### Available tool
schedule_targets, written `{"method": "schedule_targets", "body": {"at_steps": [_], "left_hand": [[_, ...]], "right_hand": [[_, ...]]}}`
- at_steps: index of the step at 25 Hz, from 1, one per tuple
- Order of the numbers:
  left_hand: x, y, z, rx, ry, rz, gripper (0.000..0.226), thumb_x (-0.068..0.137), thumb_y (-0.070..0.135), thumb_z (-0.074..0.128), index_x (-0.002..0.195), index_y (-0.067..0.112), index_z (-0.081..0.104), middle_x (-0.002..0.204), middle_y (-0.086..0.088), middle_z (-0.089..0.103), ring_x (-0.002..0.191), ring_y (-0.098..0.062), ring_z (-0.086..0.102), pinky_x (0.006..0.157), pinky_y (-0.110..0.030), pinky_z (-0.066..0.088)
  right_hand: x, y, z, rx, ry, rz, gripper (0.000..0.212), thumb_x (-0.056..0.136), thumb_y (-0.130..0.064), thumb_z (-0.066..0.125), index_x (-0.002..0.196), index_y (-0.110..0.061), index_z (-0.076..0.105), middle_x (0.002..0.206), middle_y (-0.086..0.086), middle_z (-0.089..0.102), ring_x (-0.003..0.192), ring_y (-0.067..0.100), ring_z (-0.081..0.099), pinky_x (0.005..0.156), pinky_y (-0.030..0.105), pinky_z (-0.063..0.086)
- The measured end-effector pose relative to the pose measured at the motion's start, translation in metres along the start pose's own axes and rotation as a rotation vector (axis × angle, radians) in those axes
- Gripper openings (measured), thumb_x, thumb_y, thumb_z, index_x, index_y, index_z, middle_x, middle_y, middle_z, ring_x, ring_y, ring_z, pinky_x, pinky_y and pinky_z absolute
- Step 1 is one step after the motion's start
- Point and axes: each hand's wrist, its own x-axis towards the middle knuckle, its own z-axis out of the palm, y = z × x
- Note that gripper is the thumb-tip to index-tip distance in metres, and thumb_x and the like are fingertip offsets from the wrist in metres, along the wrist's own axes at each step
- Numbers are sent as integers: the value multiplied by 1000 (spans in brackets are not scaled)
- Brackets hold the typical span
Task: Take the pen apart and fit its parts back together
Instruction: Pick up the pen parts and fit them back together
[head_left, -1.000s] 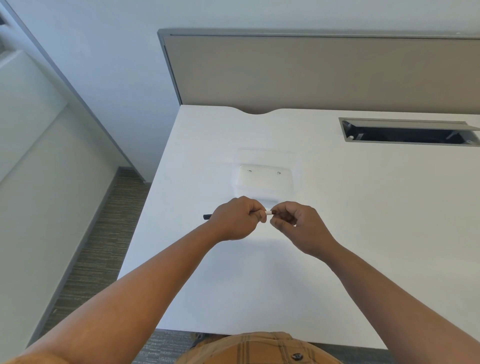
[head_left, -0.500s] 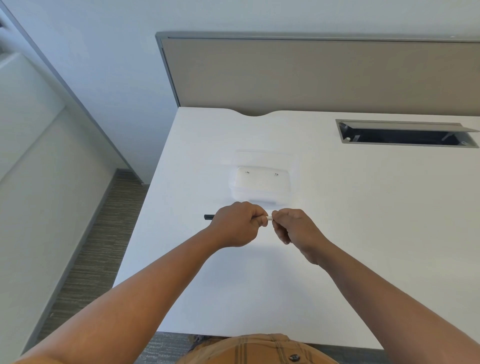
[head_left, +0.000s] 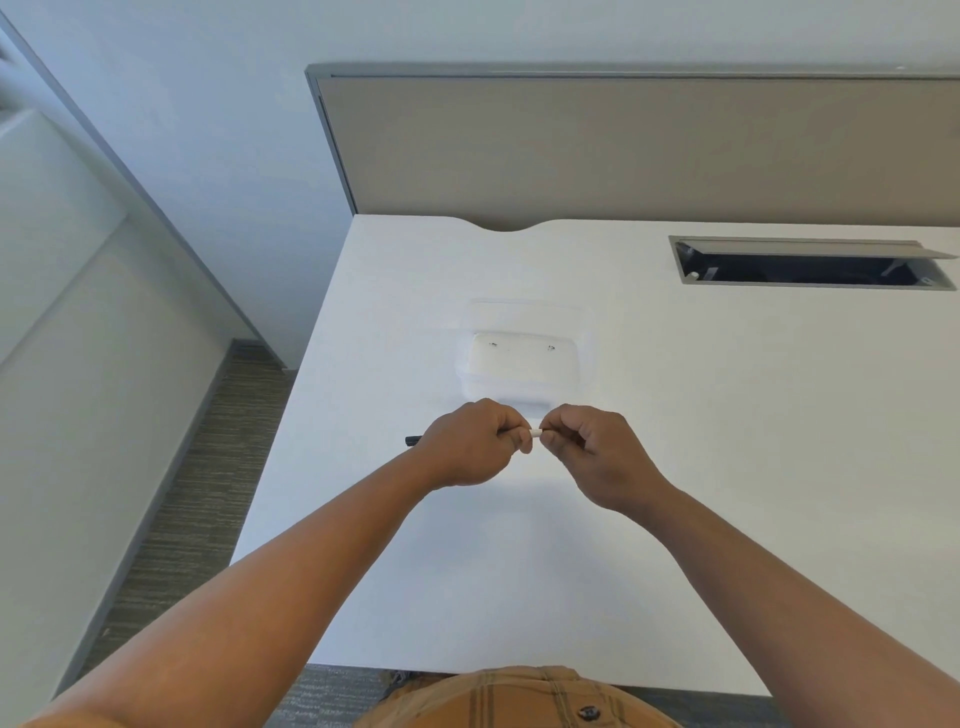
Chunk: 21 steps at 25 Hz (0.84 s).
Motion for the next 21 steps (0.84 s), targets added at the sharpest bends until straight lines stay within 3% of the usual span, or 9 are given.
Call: {"method": "schedule_targets", "body": {"at_steps": [2, 6, 8, 10, 12, 14, 19, 21], "left_hand": [[0, 0, 2, 80, 33, 23, 26, 99, 36, 48, 82, 37, 68, 67, 28, 59, 65, -3, 56, 57, -25, 38], [-1, 0, 7, 157, 77, 67, 24, 100, 36, 47, 81, 40, 62, 65, 19, 55, 58, -2, 51, 54, -26, 33], [1, 0, 8, 125, 61, 47, 25, 100, 37, 48, 81, 39, 63, 63, 19, 53, 55, -1, 49, 53, -26, 32], [2, -2, 7, 84, 38, 23, 26, 101, 38, 48, 82, 38, 65, 63, 21, 53, 57, 1, 50, 53, -25, 33], [4, -2, 4, 27, 25, 17, 27, 101, 39, 48, 81, 37, 66, 65, 22, 54, 59, 1, 51, 55, -25, 35], [5, -2, 6, 20, 33, 32, 27, 100, 39, 49, 80, 38, 67, 66, 22, 56, 59, 1, 52, 55, -25, 36], [7, 1, 16, 239, 169, 138, 25, 100, 36, 46, 80, 34, 61, 64, 12, 56, 58, -9, 50, 52, -27, 31], [9, 3, 15, 222, 138, 114, 25, 101, 36, 45, 83, 35, 63, 68, 14, 57, 61, -8, 52, 53, -27, 33]], "right_hand": [[-1, -2, 3, 46, -39, 102, 26, 101, -20, 55, 77, -22, 65, 56, -20, 53, 52, 5, 41, 52, 16, 35], [2, -9, 2, 570, -197, 534, 38, 98, -29, 52, 62, -19, 54, 52, -5, 41, 49, 16, 31, 51, 27, 27], [4, -8, 2, 434, -186, 501, 37, 94, -32, 52, 60, -19, 57, 51, -3, 47, 48, 15, 36, 52, 27, 30], [3, -5, 4, 197, -90, 334, 34, 98, -35, 53, 70, -19, 66, 58, -9, 57, 50, 7, 44, 54, 22, 36], [0, -1, 5, 68, 7, 167, 27, 102, -31, 54, 79, -20, 66, 60, -15, 53, 52, 4, 42, 52, 16, 35], [-2, 1, 6, 46, 13, 120, 30, 104, -27, 52, 75, -20, 59, 57, -17, 49, 52, 5, 40, 51, 16, 33], [5, -11, 12, 608, -36, 603, 40, 94, -21, 47, 54, -25, 43, 55, -7, 31, 45, 13, 23, 47, 26, 22], [7, -13, 9, 455, -53, 578, 37, 93, -25, 47, 56, -21, 45, 54, -7, 33, 45, 13, 24, 48, 28, 22]]}}
